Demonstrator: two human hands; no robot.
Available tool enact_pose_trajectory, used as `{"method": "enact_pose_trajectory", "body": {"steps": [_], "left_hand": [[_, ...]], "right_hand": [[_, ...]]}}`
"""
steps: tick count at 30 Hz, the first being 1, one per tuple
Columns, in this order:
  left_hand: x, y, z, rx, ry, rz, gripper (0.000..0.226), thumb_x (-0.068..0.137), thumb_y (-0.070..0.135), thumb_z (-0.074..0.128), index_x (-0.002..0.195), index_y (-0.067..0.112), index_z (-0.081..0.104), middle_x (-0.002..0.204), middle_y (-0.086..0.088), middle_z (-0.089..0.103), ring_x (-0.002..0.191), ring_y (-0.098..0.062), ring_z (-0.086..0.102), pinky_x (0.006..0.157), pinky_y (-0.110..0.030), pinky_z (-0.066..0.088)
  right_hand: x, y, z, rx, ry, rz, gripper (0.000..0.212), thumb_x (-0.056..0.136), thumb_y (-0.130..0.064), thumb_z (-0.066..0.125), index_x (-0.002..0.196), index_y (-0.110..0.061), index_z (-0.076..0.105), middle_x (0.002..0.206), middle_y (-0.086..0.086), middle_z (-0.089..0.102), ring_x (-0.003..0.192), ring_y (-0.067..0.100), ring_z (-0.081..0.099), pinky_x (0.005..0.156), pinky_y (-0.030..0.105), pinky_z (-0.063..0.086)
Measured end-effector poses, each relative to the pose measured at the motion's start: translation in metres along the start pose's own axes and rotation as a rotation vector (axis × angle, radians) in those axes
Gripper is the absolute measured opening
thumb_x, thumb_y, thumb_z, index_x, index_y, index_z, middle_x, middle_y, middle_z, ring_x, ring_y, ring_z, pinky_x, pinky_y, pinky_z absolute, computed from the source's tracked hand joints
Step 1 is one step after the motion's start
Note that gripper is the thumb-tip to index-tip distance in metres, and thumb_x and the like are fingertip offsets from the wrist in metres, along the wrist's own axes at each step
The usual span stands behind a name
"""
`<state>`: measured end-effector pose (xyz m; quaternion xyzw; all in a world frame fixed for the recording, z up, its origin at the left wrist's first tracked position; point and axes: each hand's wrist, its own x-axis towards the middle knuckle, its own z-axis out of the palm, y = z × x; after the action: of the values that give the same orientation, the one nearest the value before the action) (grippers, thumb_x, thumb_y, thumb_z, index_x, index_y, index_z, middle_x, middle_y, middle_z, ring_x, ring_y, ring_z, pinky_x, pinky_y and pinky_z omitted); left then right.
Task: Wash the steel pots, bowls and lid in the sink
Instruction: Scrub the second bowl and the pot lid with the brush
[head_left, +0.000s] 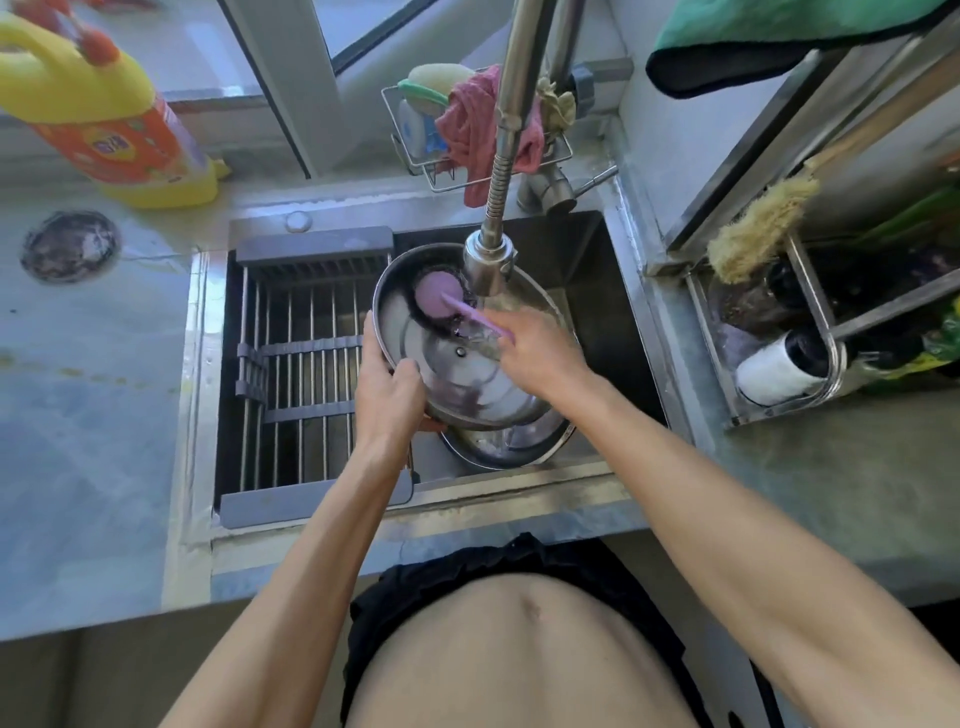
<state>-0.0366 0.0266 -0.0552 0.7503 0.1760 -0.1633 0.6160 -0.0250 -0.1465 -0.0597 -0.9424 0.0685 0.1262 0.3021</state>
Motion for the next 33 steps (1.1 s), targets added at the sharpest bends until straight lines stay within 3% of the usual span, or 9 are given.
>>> {"method": "enact_pose_trajectory", "body": {"steps": [4,9,12,16,19,23,27,30,33], "left_hand": [[-0.004,0.005,-0.01,-0.023,-0.013,-0.06,0.065,0.09,-0.002,0.038,0.136,0.043,0.049,0.107,0.0,0.07,0.08,-0.032,0.074,0.047,-0.038,0.057],[0.011,0.011,-0.011,0.066,-0.111,-0.133,0.068,0.087,0.003,0.041,0.136,0.049,0.049,0.11,-0.006,0.068,0.077,-0.034,0.072,0.049,-0.044,0.059],[0.017,0.019,-0.013,0.152,-0.182,-0.137,0.062,0.088,0.008,0.041,0.135,0.047,0.048,0.119,-0.009,0.065,0.085,-0.031,0.069,0.049,-0.039,0.057],[0.021,0.036,-0.019,0.245,-0.247,-0.108,0.062,0.088,0.007,0.038,0.132,0.05,0.046,0.12,-0.003,0.063,0.091,-0.033,0.071,0.052,-0.043,0.06],[0.022,0.042,-0.024,0.236,-0.22,-0.056,0.064,0.089,0.003,0.036,0.131,0.05,0.047,0.116,0.002,0.064,0.085,-0.031,0.074,0.055,-0.052,0.062],[0.026,0.04,-0.024,0.237,-0.094,0.062,0.072,0.085,0.006,0.037,0.141,0.051,0.043,0.113,0.008,0.065,0.092,-0.028,0.072,0.059,-0.054,0.063],[0.025,0.034,-0.023,0.304,-0.023,0.145,0.074,0.082,0.008,0.037,0.141,0.053,0.042,0.097,0.003,0.071,0.085,-0.028,0.072,0.07,-0.056,0.062],[0.023,0.035,-0.026,0.3,-0.069,0.125,0.077,0.08,0.006,0.038,0.135,0.059,0.045,0.105,0.005,0.07,0.093,-0.03,0.072,0.066,-0.056,0.063],[0.015,0.042,-0.026,0.349,-0.202,0.052,0.077,0.081,0.003,0.036,0.132,0.06,0.047,0.113,0.002,0.066,0.086,-0.033,0.074,0.053,-0.053,0.062]], "right_hand": [[-0.004,0.006,-0.017,-0.32,-0.064,-0.066,0.046,0.086,-0.01,0.053,0.118,-0.04,0.067,0.099,-0.001,0.066,0.094,0.027,0.064,0.067,0.031,0.041],[-0.012,-0.001,-0.003,-0.46,0.042,-0.277,0.025,0.097,-0.04,0.049,0.115,-0.034,0.066,0.096,0.001,0.065,0.085,0.025,0.065,0.062,0.029,0.033],[0.005,-0.007,-0.003,-0.634,0.188,-0.398,0.014,0.09,-0.024,0.058,0.092,-0.024,0.071,0.078,0.002,0.066,0.067,0.027,0.066,0.058,0.029,0.029],[0.018,-0.001,-0.01,-0.824,0.208,-0.345,0.037,0.099,-0.02,0.033,0.109,-0.02,0.069,0.093,0.005,0.066,0.079,0.028,0.066,0.062,0.034,0.041],[0.018,0.001,-0.017,-0.885,0.151,-0.218,0.033,0.103,-0.02,0.035,0.116,-0.014,0.065,0.101,0.008,0.065,0.086,0.034,0.067,0.057,0.041,0.048],[0.022,-0.004,-0.019,-0.785,-0.058,-0.004,0.031,0.1,-0.011,0.041,0.124,-0.011,0.061,0.119,0.01,0.063,0.109,0.031,0.062,0.074,0.035,0.045],[0.011,-0.006,-0.018,-0.693,-0.18,0.054,0.031,0.095,-0.014,0.05,0.125,-0.011,0.057,0.122,0.011,0.061,0.111,0.031,0.061,0.075,0.033,0.042],[0.011,-0.001,-0.023,-0.774,-0.121,0.04,0.03,0.098,-0.014,0.045,0.125,-0.013,0.059,0.122,0.008,0.062,0.11,0.029,0.062,0.073,0.032,0.039],[0.014,0.003,-0.022,-0.838,0.038,-0.148,0.032,0.1,-0.015,0.039,0.121,-0.014,0.063,0.115,0.008,0.063,0.103,0.029,0.063,0.066,0.035,0.038]]}}
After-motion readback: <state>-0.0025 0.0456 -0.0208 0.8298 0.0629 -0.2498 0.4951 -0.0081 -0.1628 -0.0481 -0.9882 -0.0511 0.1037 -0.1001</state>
